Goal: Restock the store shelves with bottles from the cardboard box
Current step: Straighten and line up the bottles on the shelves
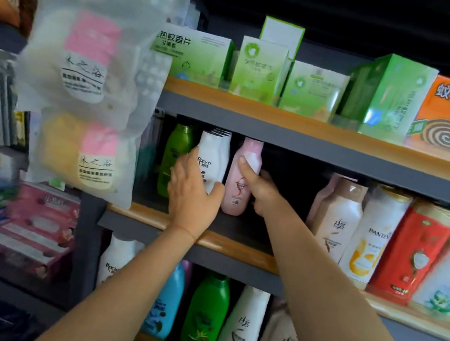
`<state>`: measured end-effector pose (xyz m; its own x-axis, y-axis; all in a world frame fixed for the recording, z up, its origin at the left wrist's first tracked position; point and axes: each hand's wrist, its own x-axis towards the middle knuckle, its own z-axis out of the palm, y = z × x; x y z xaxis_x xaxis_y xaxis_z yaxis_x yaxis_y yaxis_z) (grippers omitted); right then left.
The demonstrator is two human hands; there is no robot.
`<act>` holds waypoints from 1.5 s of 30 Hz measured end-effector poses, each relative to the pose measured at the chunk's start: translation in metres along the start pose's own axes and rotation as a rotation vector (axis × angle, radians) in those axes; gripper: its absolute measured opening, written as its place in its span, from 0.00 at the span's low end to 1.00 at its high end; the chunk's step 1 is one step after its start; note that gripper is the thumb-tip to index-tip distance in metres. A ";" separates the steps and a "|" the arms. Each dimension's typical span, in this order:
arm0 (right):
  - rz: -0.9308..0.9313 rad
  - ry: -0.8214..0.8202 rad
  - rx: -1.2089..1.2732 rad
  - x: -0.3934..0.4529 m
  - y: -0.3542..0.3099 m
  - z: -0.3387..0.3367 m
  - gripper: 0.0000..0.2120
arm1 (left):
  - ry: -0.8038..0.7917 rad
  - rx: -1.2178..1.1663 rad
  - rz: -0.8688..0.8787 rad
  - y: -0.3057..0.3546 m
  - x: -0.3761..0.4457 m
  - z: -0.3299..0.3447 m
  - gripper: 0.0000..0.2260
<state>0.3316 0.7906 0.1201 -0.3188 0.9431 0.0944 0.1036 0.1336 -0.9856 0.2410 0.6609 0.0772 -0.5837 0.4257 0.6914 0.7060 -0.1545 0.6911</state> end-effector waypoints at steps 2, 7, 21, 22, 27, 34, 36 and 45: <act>-0.036 -0.009 0.032 0.005 0.002 0.001 0.40 | -0.008 -0.005 0.001 -0.001 0.000 0.000 0.36; -0.120 -0.051 0.076 -0.001 0.004 0.001 0.30 | -0.025 -0.008 0.002 -0.003 -0.001 -0.001 0.37; -0.206 -0.298 0.061 -0.085 -0.003 -0.030 0.28 | -0.157 -0.403 0.134 0.031 -0.029 0.001 0.24; -0.205 -0.301 0.040 -0.090 -0.004 -0.032 0.28 | -0.227 -0.453 0.029 0.037 -0.028 0.003 0.26; -0.220 -0.196 -0.083 -0.111 -0.008 -0.041 0.18 | -0.481 -0.685 -0.373 0.067 -0.012 0.007 0.21; -0.472 0.052 -0.492 -0.153 0.003 -0.068 0.14 | -0.632 -0.644 -0.397 0.064 -0.011 0.014 0.32; -0.537 0.121 -0.513 -0.167 0.010 -0.075 0.14 | -0.631 -0.617 -0.396 0.069 -0.017 0.018 0.41; -0.679 0.259 -0.579 -0.199 0.034 -0.096 0.15 | -0.599 -0.713 -0.433 0.099 -0.036 0.039 0.19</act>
<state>0.4894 0.6370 0.0811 -0.2699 0.6365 0.7225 0.4482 0.7472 -0.4908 0.3479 0.6648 0.1124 -0.2975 0.9160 0.2693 -0.0340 -0.2921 0.9558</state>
